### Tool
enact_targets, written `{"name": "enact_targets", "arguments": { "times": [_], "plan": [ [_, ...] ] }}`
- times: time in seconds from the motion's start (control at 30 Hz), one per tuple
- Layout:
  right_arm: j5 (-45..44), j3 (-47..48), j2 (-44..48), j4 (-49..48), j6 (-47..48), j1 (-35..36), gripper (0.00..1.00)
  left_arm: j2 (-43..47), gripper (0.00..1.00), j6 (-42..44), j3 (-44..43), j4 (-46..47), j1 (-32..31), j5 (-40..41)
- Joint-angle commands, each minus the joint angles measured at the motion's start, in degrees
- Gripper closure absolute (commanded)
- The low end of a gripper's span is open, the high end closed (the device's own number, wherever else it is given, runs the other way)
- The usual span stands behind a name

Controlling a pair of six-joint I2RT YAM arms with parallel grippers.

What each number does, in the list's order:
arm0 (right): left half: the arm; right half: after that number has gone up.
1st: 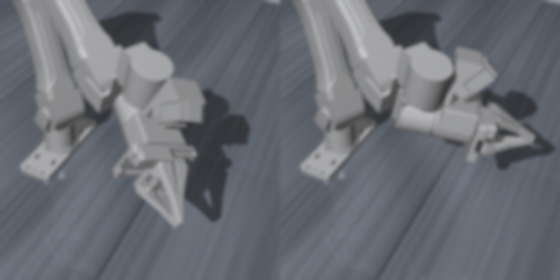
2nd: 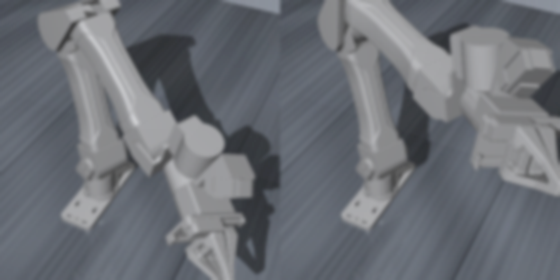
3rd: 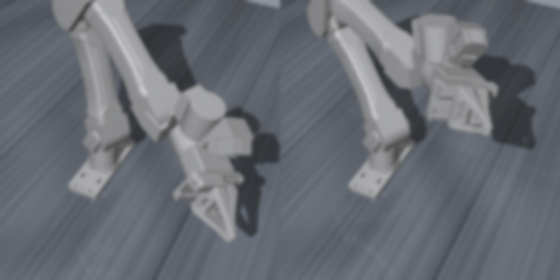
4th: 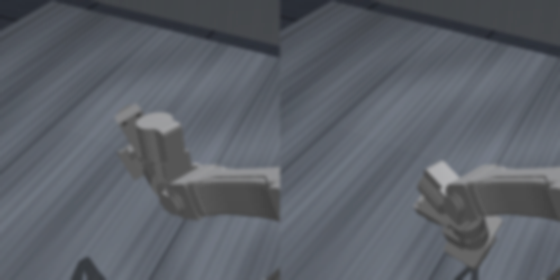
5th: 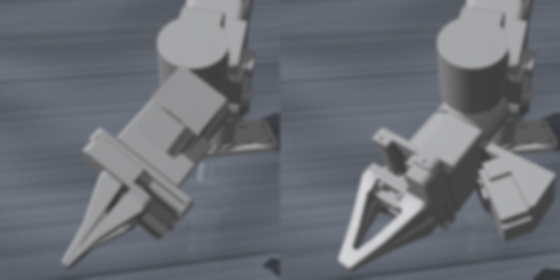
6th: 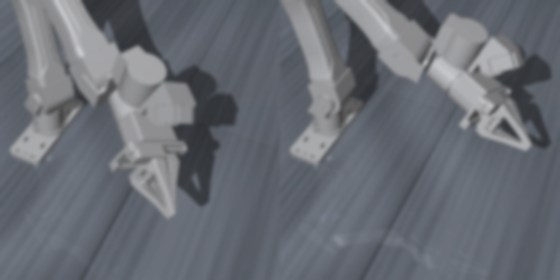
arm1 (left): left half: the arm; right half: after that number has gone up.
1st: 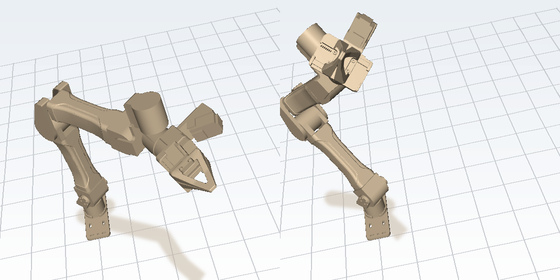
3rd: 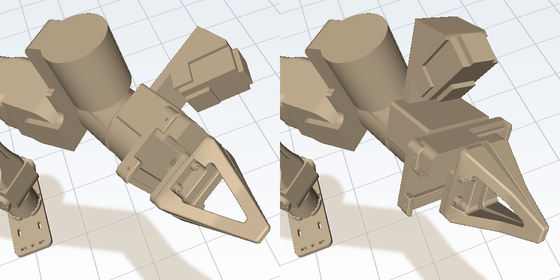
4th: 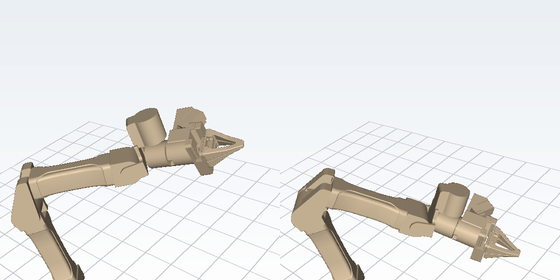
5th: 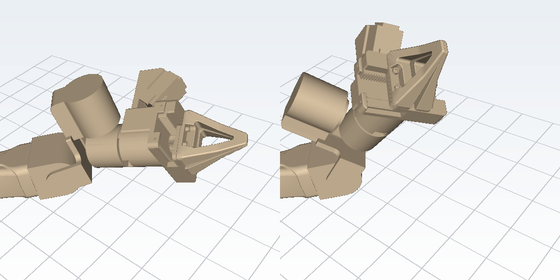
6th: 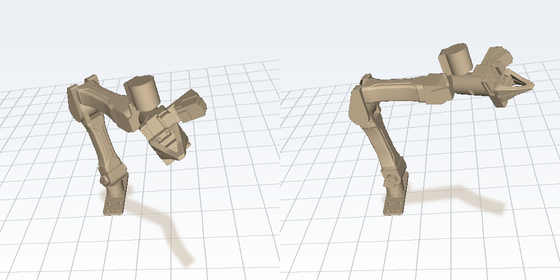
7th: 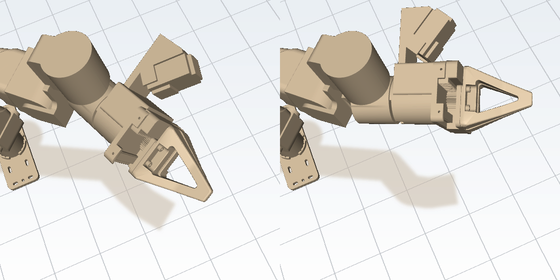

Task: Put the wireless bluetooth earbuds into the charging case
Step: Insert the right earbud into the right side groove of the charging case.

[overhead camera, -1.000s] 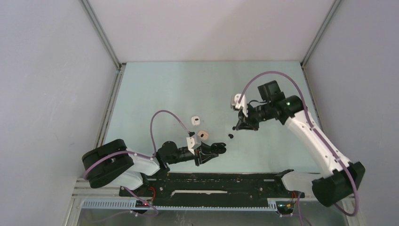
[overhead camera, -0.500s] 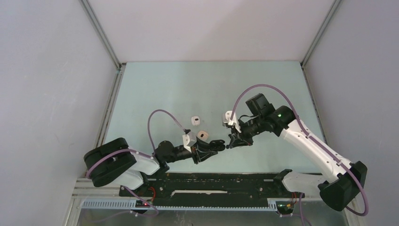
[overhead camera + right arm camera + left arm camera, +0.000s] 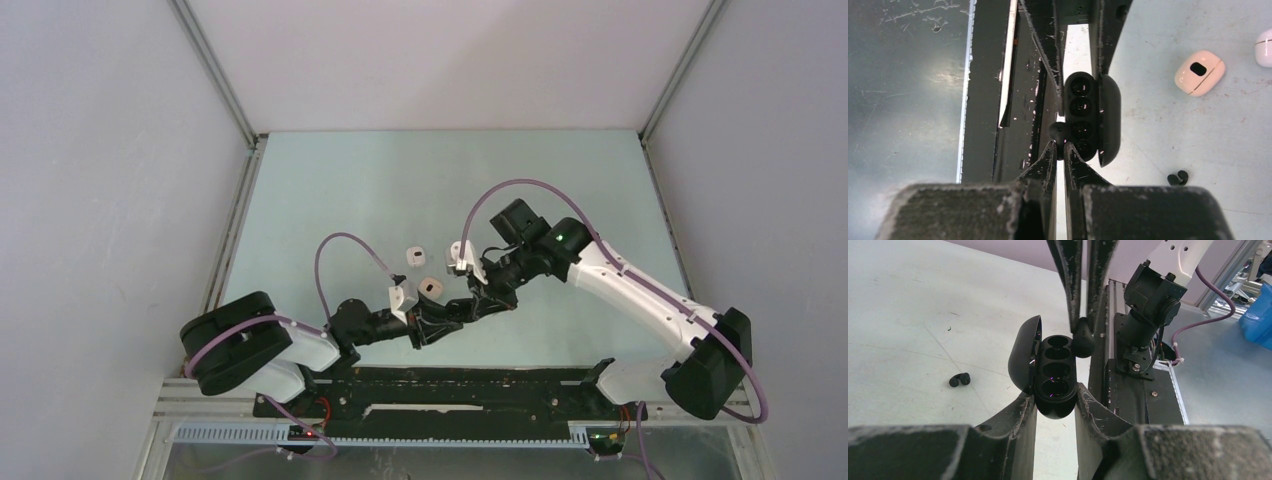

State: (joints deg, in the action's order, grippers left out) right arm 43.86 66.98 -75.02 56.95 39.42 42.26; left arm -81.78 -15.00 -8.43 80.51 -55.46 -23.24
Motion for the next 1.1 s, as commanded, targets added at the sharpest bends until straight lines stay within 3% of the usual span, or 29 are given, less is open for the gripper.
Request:
{"name": "enact_targets", "arguments": {
  "times": [0.0, 0.57, 1.07],
  "plan": [
    [-1.76, 2.77, -1.05, -2.14, -1.09, 0.22, 1.0, -0.17, 1.0, -0.07, -0.56, 2.68, 0.27, -1.63],
    [-4.61, 3.36, -2.52, -2.88, -2.24, 0.68, 1.0, 0.17, 1.0, -0.1, -0.19, 3.46, 0.27, -2.02],
    [-1.26, 3.36, -3.5, -0.66, -1.37, 1.34, 0.99, 0.3, 1.0, -0.73, 0.8, 5.91, 0.62, -0.73]
  ]
}}
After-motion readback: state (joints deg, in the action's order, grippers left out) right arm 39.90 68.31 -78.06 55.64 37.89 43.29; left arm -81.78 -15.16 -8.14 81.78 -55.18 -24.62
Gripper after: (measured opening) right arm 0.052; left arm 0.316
